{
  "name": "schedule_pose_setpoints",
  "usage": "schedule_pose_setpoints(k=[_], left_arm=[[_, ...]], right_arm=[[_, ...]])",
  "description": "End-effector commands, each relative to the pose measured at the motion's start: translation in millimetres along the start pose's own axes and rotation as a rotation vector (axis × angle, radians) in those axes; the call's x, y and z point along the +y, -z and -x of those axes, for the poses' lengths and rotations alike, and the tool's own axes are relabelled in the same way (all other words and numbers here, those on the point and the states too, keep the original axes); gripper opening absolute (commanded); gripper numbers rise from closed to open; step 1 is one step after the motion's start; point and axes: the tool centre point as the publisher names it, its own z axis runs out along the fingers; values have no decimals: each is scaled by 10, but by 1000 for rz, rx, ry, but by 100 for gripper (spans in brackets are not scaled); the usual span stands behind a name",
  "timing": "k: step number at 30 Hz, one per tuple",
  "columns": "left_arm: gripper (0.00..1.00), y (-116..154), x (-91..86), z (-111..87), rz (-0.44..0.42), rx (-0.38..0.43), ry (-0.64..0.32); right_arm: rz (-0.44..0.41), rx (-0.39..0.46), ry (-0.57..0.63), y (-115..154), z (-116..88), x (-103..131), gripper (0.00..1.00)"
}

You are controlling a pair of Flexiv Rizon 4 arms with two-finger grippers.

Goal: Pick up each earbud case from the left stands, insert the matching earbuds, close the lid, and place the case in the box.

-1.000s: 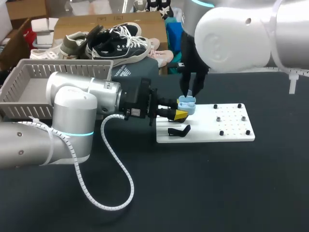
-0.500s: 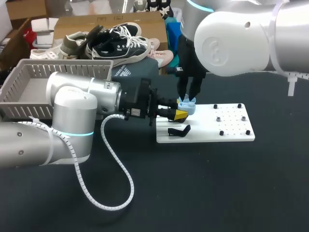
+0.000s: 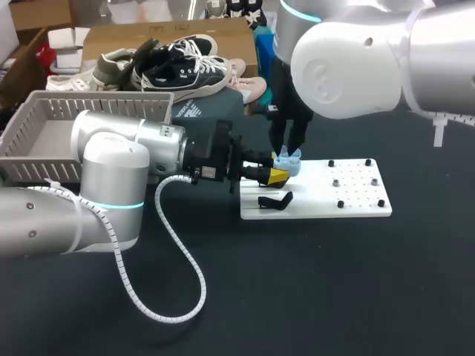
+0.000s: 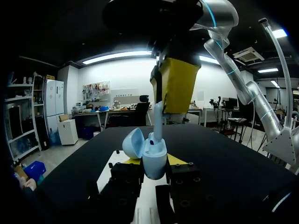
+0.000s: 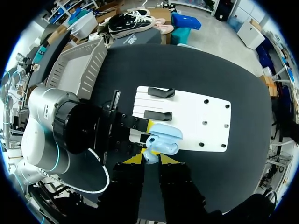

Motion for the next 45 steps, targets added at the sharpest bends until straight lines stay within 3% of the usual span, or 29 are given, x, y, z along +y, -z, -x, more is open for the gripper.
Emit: schedule_pose_setpoints(k=[1,45], left_arm=[[0,-5,-1,-3,2,0,-1],[0,-5,-1,-3,2,0,-1]], right_arm=[[-5,8,1,-35,42,10,0],[-37,30,-9,-191,121,-34,0]])
